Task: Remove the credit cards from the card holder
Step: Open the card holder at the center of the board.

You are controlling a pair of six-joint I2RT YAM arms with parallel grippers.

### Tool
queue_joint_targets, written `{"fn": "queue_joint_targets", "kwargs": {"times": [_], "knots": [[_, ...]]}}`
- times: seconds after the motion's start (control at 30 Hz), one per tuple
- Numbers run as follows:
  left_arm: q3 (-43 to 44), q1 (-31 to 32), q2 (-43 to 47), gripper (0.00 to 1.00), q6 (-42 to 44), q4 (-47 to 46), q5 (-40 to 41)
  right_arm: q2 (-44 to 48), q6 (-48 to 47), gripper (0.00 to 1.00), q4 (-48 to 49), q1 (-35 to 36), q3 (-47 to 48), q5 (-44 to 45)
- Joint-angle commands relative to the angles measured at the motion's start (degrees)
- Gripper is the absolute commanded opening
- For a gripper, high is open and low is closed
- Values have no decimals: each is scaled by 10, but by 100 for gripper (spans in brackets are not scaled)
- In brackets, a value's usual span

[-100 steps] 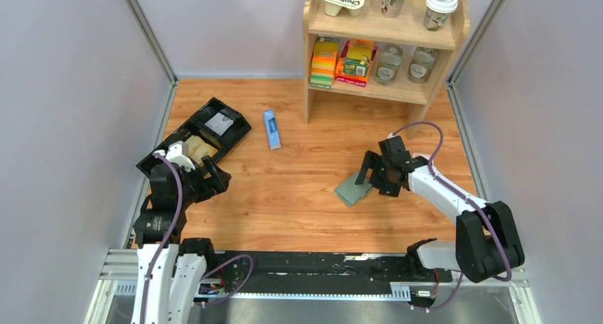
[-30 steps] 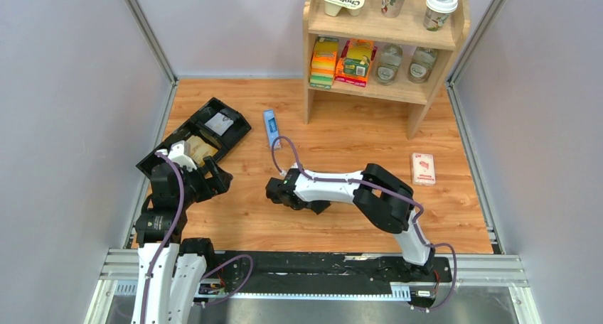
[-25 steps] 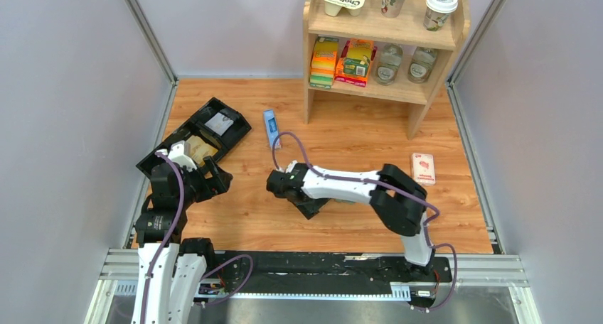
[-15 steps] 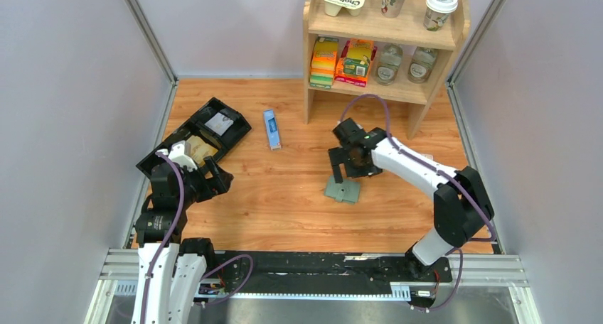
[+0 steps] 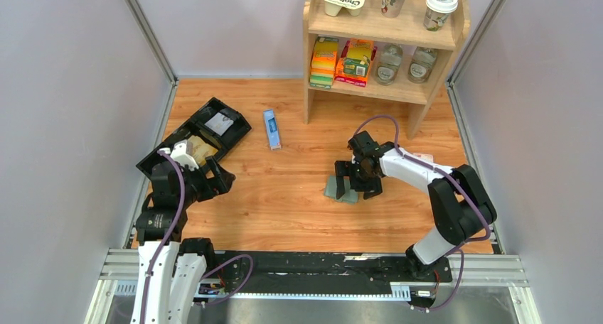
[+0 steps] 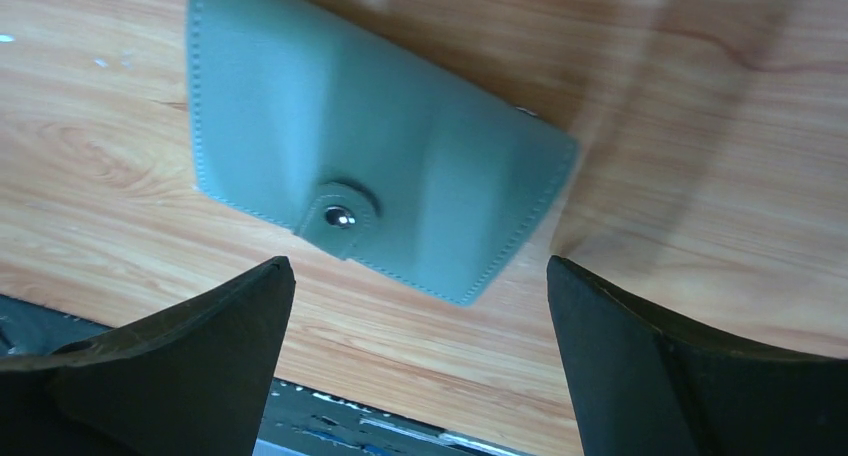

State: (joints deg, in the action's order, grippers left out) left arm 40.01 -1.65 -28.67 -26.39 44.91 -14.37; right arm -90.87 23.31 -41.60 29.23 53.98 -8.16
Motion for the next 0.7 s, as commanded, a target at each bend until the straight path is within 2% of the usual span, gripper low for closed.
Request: {"fn": "queue_joint_targets", "kwargs": {"times": [0.0,0.23,0.37,0.57,0.67], "knots": [[-4,-3,-11,98,17,-21,-27,25,32,100,67,16,-7,-80],[-5,-3,-14,98,19,-23,-31,25,15,100,78,74,33,-156],[-5,-3,-18,97,20,-23,-36,18,-20,100,42,91,68,-172],[-4,-2,-31,97,21,-24,-50,55,-60,100,13,64,90,-68],[-5,-2,-35,96,20,-25,-56,56,-63,100,32,19,80,-63]]}}
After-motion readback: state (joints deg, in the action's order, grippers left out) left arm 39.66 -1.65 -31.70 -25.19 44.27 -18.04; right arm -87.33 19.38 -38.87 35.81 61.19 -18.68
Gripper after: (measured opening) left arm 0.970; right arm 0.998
